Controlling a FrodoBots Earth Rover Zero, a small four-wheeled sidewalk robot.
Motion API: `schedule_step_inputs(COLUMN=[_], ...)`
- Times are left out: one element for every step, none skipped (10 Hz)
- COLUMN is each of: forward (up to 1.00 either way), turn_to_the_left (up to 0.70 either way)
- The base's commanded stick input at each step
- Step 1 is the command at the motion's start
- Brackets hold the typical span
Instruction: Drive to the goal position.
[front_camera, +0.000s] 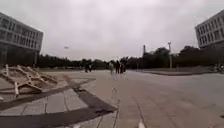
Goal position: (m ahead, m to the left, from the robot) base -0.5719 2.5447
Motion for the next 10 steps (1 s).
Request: schedule_step_inputs(forward=[0.7,0.7,0.7,0.7,0.7,0.7,0.7,0.7,0.7,0.7], turn_to_the_left=[0.0,0.0,0.0,0.0,0.0,0.0,0.0,0.0,0.0,0.0])
